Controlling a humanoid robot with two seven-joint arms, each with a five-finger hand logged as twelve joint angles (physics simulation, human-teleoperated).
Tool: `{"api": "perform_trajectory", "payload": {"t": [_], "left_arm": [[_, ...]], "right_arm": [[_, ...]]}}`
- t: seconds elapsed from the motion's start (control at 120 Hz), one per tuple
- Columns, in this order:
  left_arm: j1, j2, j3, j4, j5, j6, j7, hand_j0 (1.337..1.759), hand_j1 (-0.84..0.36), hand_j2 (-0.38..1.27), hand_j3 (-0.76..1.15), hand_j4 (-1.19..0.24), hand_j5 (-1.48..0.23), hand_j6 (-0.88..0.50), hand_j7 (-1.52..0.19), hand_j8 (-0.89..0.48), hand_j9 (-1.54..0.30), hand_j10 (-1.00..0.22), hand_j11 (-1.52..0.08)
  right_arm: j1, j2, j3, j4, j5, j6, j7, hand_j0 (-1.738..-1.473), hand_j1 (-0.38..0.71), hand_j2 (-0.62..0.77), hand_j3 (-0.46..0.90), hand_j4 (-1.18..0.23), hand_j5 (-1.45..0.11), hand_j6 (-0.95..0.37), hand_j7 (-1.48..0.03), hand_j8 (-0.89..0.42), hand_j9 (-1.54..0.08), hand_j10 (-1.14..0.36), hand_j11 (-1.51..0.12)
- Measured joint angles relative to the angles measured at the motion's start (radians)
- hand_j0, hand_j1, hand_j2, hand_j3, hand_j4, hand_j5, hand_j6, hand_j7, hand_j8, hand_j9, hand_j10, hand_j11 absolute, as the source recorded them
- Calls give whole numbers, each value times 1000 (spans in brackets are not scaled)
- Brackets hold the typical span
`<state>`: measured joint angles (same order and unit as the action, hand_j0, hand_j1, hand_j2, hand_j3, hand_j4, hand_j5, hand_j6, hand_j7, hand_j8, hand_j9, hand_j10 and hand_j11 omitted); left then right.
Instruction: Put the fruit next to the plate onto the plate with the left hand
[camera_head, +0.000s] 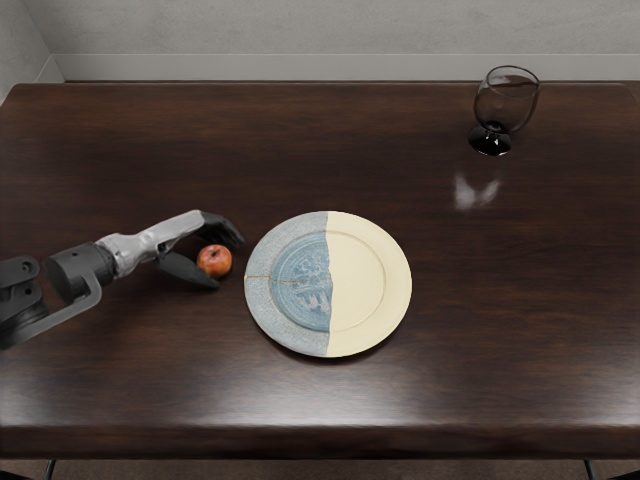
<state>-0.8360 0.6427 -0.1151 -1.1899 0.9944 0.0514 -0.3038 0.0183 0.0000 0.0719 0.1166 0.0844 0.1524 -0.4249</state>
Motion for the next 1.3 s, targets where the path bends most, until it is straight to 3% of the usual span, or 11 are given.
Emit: {"api": "perform_trajectory", "payload": {"t": [0.05,0.375,1.142,1.3], "left_arm": [[-2,0,0,-1,0,-4,3,1658,-227,107,0,-491,-625,-492,-625,-486,-625,-396,-695],[-20,1,0,-3,0,-40,10,1657,-273,95,0,-561,-710,-562,-709,-446,-721,-531,-737],[-41,34,0,-8,-4,-108,11,1655,-307,465,0,-715,-962,-638,-958,-465,-959,-561,-952],[-66,39,0,-11,-4,-124,12,1654,-279,401,0,-727,-1018,-622,-1009,-450,-1003,-550,-987]], "right_arm": [[0,0,0,0,0,0,0,-1658,-349,0,0,0,0,0,0,0,0,0,0],[2,0,0,0,-1,0,0,-1658,-349,0,0,0,0,0,0,0,0,0,0],[8,0,1,1,-19,1,0,-1658,-349,0,0,0,0,0,0,0,0,0,0],[11,0,2,1,-20,1,0,-1658,-349,0,0,0,0,0,0,0,0,0,0]]}}
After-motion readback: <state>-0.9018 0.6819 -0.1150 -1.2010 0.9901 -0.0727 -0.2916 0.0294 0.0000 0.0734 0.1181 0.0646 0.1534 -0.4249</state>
